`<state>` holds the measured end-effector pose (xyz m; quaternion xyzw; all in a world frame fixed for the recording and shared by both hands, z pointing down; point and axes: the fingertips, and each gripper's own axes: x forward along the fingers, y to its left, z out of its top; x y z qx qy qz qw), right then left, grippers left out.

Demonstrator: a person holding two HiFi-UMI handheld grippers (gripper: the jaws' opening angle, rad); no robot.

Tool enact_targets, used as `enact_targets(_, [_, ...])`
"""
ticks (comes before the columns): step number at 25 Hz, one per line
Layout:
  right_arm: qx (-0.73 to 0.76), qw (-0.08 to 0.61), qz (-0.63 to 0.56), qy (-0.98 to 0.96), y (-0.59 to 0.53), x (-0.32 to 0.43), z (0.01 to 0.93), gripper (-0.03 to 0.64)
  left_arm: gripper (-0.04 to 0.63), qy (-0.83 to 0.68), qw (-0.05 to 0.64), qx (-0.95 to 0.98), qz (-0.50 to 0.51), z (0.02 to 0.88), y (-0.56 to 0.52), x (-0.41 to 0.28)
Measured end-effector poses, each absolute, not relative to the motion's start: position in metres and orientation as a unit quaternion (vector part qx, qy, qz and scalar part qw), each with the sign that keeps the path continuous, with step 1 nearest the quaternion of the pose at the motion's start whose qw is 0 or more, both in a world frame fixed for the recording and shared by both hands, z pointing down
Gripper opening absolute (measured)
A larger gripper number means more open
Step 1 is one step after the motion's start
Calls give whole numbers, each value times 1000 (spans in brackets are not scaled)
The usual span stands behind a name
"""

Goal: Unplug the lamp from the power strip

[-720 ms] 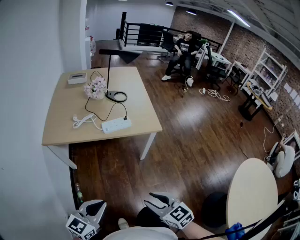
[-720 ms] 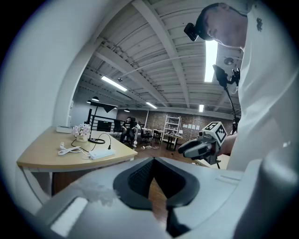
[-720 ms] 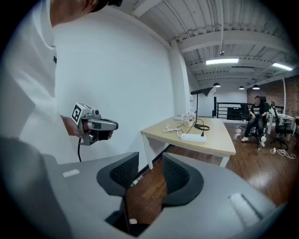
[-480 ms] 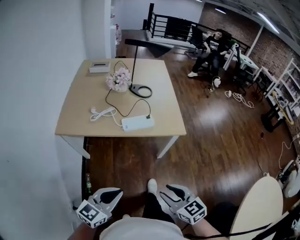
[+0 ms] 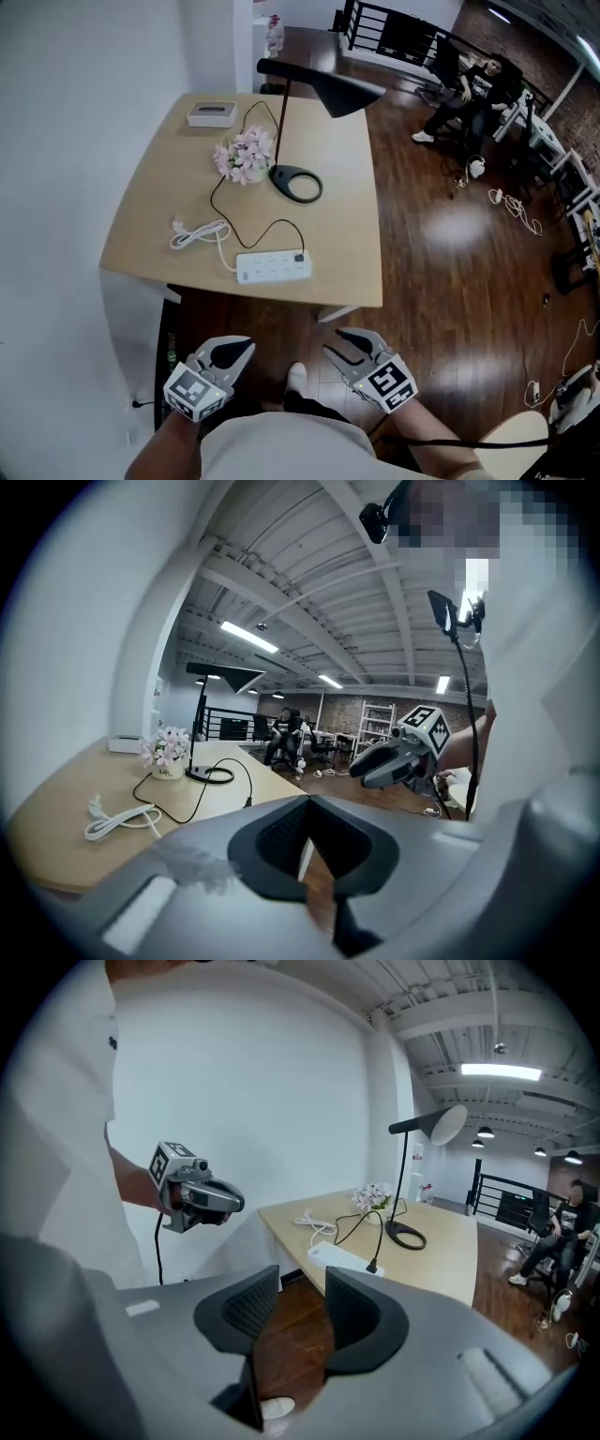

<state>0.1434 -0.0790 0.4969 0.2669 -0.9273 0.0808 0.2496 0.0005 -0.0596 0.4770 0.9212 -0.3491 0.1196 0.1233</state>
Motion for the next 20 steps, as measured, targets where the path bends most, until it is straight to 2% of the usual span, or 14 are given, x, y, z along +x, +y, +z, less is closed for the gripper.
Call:
enact_targets(12, [275,319,128,-898,-268,89,594,156,0,-304,144,915,223,598,-243,-11])
enact_targets(20, [335,349,177,-857,-351,60,660,146,-2,-219,149,924,274,663,-313,11])
